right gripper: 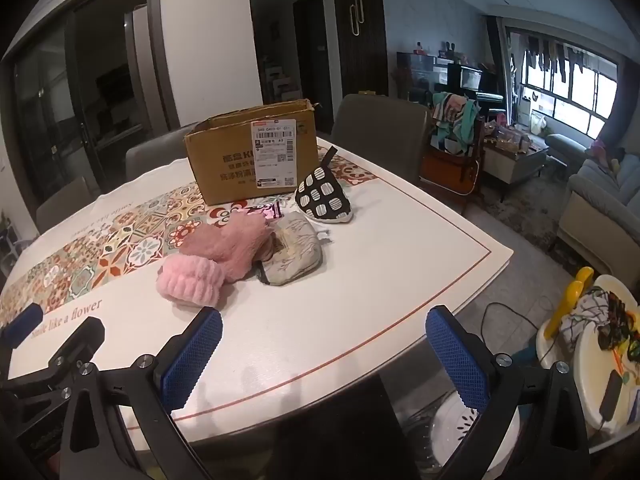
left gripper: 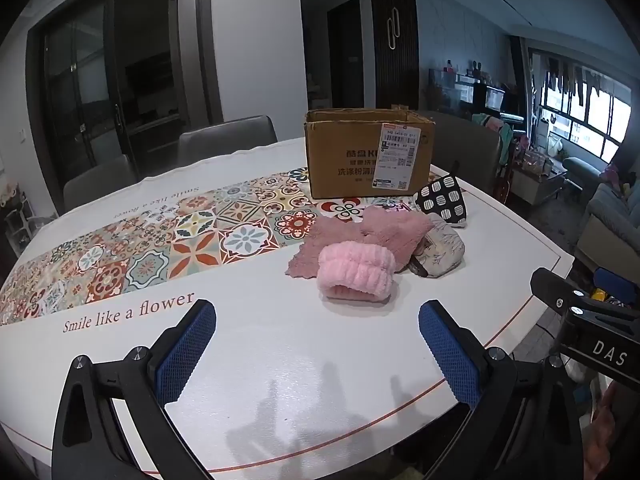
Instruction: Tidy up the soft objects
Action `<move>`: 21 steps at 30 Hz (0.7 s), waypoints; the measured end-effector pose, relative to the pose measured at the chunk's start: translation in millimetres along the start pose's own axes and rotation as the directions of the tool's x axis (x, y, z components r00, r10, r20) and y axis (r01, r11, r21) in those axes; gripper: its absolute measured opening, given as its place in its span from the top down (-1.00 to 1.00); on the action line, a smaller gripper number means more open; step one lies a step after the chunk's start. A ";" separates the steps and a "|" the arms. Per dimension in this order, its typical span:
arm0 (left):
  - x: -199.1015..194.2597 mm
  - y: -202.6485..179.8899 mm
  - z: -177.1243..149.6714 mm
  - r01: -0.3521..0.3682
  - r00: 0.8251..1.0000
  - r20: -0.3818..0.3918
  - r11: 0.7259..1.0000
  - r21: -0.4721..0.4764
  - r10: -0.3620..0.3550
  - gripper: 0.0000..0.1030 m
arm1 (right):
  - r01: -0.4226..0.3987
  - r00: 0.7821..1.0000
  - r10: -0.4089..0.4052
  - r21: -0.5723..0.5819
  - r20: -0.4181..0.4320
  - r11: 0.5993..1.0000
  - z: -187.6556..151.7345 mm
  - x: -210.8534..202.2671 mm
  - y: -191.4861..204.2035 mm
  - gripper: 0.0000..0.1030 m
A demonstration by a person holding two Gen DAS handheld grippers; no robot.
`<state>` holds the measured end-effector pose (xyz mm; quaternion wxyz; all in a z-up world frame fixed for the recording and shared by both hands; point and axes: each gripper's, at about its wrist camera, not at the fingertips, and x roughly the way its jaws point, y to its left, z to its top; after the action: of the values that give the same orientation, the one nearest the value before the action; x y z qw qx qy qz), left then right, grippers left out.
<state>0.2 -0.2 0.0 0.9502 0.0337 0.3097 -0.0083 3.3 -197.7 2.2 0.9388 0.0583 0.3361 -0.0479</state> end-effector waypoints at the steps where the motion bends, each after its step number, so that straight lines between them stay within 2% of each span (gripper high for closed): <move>1: 0.0 -0.2 0.1 -0.001 1.000 0.002 1.000 0.000 0.001 -1.00 | -0.002 1.000 0.002 0.002 -0.001 1.000 0.2 0.0 -0.2 -1.00; 21: -4.1 1.4 2.7 0.000 1.000 0.024 1.000 -0.009 0.001 -0.98 | 0.000 1.000 0.000 -0.001 0.007 1.000 0.8 -0.9 -0.9 -1.00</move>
<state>-1.5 1.0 4.7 0.9540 0.0293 0.2983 -0.0071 3.0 -198.7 3.3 0.9400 0.0577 0.3327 -0.0480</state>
